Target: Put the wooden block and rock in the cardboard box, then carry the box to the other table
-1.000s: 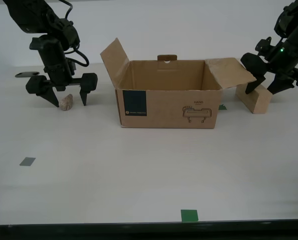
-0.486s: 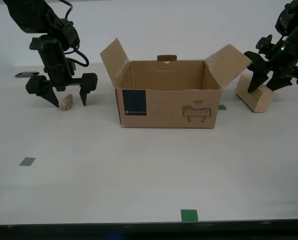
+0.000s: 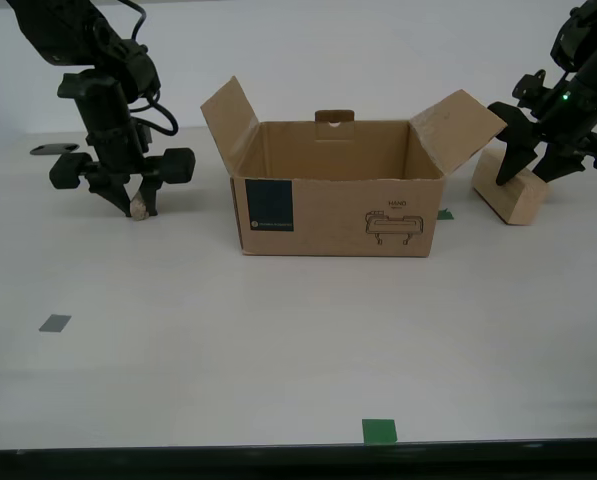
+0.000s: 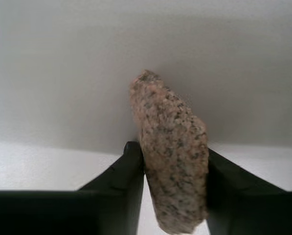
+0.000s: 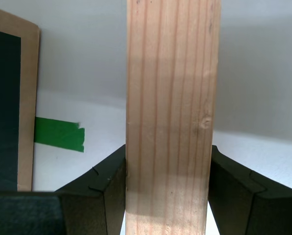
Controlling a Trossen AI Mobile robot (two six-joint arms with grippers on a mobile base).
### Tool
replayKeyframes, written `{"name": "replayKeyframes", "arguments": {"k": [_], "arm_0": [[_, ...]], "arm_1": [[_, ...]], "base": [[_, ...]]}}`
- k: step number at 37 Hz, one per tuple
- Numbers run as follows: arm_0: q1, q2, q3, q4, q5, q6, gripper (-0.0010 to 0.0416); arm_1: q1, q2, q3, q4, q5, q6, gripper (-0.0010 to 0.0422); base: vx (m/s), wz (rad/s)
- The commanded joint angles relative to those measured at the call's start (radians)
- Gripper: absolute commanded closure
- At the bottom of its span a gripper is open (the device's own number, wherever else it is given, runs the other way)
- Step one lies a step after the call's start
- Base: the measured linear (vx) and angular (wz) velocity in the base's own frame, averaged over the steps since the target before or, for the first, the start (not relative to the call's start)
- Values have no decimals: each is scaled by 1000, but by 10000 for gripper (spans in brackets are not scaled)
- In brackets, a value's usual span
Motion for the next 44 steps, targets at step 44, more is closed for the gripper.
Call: {"name": "replayKeyframes", "arguments": {"k": [44], "arm_0": [[2, -365, 5, -63, -9, 75, 407]], "arm_1": [[-2, -338, 4, -45, 81, 79, 413]], "base": [[0, 0]]}}
